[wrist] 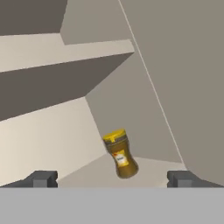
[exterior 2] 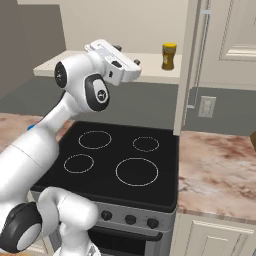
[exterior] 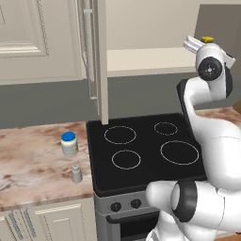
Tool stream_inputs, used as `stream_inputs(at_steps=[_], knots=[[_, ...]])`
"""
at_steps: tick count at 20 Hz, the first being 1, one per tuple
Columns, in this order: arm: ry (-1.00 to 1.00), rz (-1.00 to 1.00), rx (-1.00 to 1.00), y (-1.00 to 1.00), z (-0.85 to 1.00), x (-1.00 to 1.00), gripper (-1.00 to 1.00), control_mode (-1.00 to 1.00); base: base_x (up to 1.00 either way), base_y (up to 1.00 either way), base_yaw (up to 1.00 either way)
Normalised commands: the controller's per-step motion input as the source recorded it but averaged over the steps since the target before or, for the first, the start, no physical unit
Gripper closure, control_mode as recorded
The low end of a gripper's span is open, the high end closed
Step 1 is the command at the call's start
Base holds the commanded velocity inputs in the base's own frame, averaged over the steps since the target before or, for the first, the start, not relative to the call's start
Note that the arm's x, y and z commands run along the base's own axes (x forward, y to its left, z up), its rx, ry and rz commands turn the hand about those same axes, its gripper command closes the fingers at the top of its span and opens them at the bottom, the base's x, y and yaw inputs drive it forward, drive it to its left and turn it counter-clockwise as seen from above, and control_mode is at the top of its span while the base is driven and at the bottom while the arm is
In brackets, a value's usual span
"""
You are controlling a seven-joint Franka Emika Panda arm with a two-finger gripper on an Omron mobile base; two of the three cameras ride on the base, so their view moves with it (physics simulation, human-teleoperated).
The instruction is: Collect the turmeric, mayonnaise, and shaker from the cabinet and place them next to the stove.
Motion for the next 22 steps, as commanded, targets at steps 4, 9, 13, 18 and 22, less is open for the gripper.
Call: stream_inputs(at_steps=[4, 9, 13, 18, 22], knots=[[0.0, 0.0, -0.16, -0.08, -0.24, 0.28, -1.0, -1.0, 0.0, 0.0, 0.0], [0.0, 0.0, -0.15, -0.01, -0.2, 0.22, -1.0, -1.0, 0.0, 0.0, 0.0], [0.01, 0.0, -0.13, -0.02, -0.13, 0.19, -1.0, -1.0, 0.0, 0.0, 0.0], [0.0, 0.0, -0.01, -0.02, 0.0, 0.02, -1.0, -1.0, 0.0, 0.0, 0.0], [0.2, -0.01, 0.0, 0.0, 0.23, 0.08, -1.0, -1.0, 0.0, 0.0, 0.0]])
